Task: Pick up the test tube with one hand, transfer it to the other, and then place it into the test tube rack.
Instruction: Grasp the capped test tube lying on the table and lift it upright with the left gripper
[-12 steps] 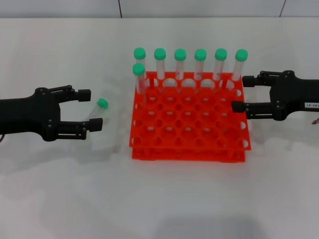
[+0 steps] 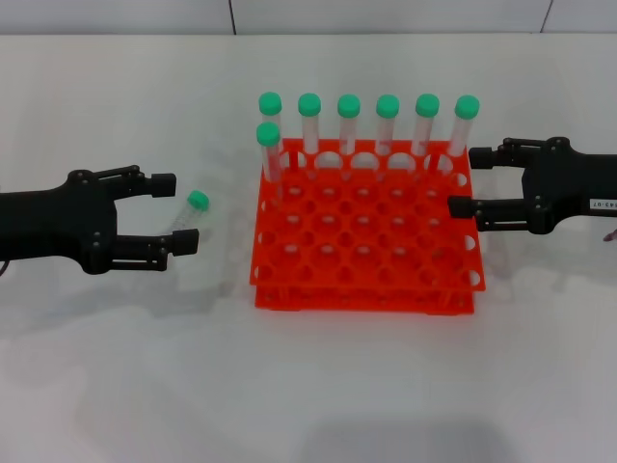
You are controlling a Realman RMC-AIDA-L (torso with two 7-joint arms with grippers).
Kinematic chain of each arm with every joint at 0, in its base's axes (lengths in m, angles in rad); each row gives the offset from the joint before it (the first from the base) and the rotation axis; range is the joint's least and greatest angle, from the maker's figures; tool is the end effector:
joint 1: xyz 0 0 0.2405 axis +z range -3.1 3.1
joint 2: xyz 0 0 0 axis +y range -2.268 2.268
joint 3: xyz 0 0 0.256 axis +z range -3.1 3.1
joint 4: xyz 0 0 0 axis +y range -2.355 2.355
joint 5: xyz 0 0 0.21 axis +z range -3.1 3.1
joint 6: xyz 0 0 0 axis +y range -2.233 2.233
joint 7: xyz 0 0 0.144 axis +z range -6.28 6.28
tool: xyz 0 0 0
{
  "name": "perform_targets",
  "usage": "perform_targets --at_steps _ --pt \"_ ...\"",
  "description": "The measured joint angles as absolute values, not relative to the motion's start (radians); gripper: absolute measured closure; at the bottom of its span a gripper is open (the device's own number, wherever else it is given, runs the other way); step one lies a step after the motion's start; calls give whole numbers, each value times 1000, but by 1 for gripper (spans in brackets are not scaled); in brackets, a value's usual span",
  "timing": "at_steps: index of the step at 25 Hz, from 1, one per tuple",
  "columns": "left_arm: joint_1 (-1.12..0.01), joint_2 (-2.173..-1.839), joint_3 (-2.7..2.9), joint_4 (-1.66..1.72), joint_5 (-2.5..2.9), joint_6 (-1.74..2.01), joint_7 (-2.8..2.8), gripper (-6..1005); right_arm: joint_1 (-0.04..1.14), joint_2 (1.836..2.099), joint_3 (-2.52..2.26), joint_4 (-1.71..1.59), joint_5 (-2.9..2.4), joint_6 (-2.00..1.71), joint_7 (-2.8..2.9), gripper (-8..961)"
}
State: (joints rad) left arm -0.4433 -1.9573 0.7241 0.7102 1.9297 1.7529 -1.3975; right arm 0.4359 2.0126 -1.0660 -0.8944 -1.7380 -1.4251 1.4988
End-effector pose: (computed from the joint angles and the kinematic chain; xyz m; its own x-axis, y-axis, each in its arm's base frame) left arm -0.2831 0.3047 0.0549 0.8073 0.3172 0.4977 0.4157 -0.9042 -0.0980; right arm 0.2369 0.3449 0.0224 0.8615 -0.2326 -0.4513 -0.3656 -0.9010 -0.2335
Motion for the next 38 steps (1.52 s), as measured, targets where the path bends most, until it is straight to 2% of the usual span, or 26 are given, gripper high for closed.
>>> perform_targets --at_steps 8,21,33,38 --pt "-443 -1951 719 710 1944 1739 -1411 112 434 2013 -1068 -894 -1728 -1425 1498 185" --pt "-526 -1898 713 719 2217 1604 -1701 113 437 2013 -1074 -894 -1710 -1430 1497 186" --pt "-608 -1888 720 727 2373 1587 -1889 113 437 2014 -1074 -894 -1696 -1425 1497 188" --pt "-651 -1899 721 722 2473 1596 -1933 113 438 2014 -1072 -893 -1696 -1425 1497 188"
